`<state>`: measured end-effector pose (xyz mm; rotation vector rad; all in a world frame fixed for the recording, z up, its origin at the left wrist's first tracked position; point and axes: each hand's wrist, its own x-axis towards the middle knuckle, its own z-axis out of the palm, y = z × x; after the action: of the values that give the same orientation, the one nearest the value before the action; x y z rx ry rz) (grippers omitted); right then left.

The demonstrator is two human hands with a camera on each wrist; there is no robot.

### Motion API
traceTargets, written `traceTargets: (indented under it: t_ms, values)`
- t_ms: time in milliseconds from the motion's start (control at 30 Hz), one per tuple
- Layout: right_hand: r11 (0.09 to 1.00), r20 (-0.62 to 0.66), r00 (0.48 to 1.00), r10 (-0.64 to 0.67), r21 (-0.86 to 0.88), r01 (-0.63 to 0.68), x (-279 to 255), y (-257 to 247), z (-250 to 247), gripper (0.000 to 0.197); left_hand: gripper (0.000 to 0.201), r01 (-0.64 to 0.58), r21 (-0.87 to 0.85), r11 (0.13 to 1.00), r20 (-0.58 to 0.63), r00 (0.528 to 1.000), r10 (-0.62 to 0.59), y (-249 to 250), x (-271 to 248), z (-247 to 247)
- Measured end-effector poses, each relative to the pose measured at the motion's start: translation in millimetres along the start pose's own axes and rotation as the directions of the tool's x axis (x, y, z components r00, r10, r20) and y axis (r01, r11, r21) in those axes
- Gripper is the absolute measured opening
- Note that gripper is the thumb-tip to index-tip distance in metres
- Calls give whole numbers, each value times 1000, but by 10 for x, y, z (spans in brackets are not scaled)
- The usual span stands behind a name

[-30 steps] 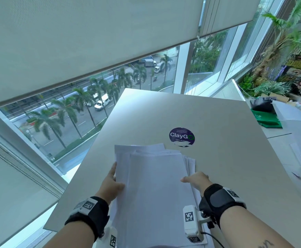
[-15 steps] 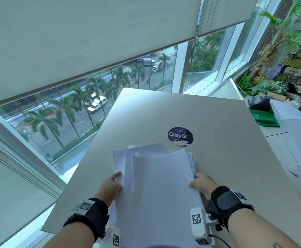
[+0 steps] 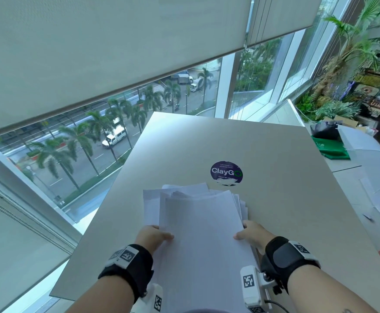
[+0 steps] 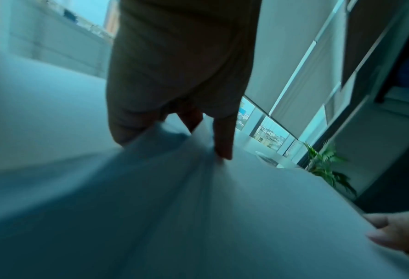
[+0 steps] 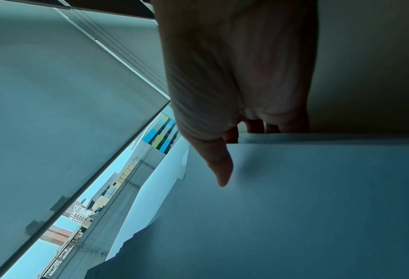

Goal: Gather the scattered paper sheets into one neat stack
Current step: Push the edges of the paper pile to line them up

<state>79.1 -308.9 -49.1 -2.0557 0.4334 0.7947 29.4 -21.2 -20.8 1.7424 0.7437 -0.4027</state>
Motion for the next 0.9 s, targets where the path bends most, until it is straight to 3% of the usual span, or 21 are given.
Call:
traceTargets:
  t_ms: [133, 200, 267, 333, 400, 467, 500, 533, 567, 600, 633, 700, 767, 900]
  values:
    - [998, 52, 999, -15, 69, 11, -101, -23, -35, 44, 24, -18, -80, 997, -49, 999, 14, 6, -5, 95]
    - [992, 44, 998, -37, 124, 32, -241, -91, -31, 49, 18, -39, -128, 991, -7, 999, 38, 21, -24, 83]
    - [982, -2, 998, -63, 178, 62, -323, -138, -39, 66, 11, -72, -193, 979, 93, 991, 91, 10, -54, 29]
    - [964, -91, 993, -72, 249, 92, -336, -129, -59, 83, 29, -98, -270, 958, 190, 970, 152, -61, -84, -60]
    - [919, -94, 984, -149, 354, 173, -309, -100, -90, 97, 44, -60, -357, 932, 251, 955, 157, -167, -90, -169]
    - [926, -49, 983, -179, 329, 186, -259, -75, -72, 117, 33, -7, -429, 903, 279, 950, 140, -247, -92, -241]
    - [940, -24, 984, -177, 293, 176, -225, -68, -70, 117, 25, 16, -448, 894, 274, 954, 120, -267, -85, -254]
    - [958, 13, 986, -169, 236, 161, -211, -79, -57, 105, 21, 32, -448, 893, 258, 961, 95, -271, -88, -256]
    - [974, 35, 989, -144, 183, 135, -221, -114, -26, 80, 23, 37, -432, 901, 234, 970, 73, -267, -82, -253]
    - [981, 27, 990, -140, 142, 135, -237, -156, 14, 48, 31, 32, -406, 913, 207, 977, 58, -246, -77, -246]
    - [985, 5, 990, -143, 100, 142, -201, -159, 51, 33, 42, 24, -377, 926, 191, 980, 52, -204, -91, -236]
    - [991, -97, 987, -130, 22, 133, -127, -160, 125, 47, 59, -11, -354, 935, 164, 984, 73, -132, -101, -204]
    - [988, -158, 976, -149, -53, 143, -121, -184, 158, 48, 64, -37, -355, 934, 172, 980, 104, -93, -116, -176]
    - [990, -79, 987, -140, 0, 140, -126, -130, 141, 34, 54, 0, -353, 935, 222, 971, 83, -108, -156, -168]
